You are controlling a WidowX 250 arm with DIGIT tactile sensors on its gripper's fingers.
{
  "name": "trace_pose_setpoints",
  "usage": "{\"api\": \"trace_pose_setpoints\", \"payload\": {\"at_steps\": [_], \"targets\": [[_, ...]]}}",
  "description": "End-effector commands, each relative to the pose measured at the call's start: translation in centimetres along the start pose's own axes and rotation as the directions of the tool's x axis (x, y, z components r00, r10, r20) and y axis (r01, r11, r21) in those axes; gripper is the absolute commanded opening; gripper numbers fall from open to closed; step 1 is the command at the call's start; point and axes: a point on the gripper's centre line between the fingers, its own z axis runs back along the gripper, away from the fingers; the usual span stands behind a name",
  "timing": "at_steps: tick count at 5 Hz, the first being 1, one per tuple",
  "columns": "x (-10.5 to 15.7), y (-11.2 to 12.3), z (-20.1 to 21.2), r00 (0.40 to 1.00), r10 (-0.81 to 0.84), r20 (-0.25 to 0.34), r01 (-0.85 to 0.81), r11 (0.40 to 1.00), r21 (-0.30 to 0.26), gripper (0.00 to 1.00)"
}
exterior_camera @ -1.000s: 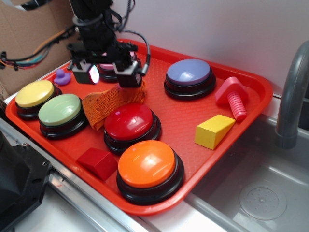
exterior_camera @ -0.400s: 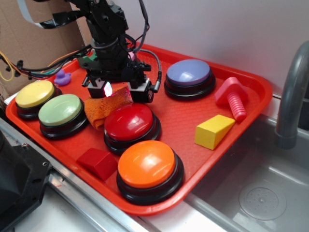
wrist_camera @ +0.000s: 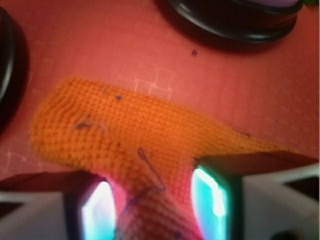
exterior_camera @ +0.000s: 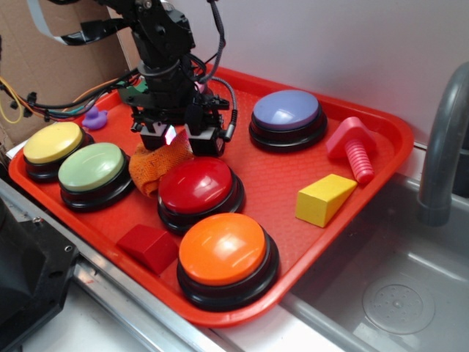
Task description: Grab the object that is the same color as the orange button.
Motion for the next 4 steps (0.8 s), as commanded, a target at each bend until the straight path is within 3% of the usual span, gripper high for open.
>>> {"api": "trace_pose_setpoints", "payload": {"at_steps": [1, 2, 4], "targets": [[0.5, 0.7, 0.5, 1.000, -0.003, 0.013, 0.003, 1.000, 0.019, 0.00], [1.1, 0.9, 2.5, 0.999, -0.045, 0.024, 0.044, 0.998, 0.038, 0.00], [3.0, 1.9, 9.4, 0.974, -0.226, -0.020, 0.226, 0.974, -0.005, 0.00]]}}
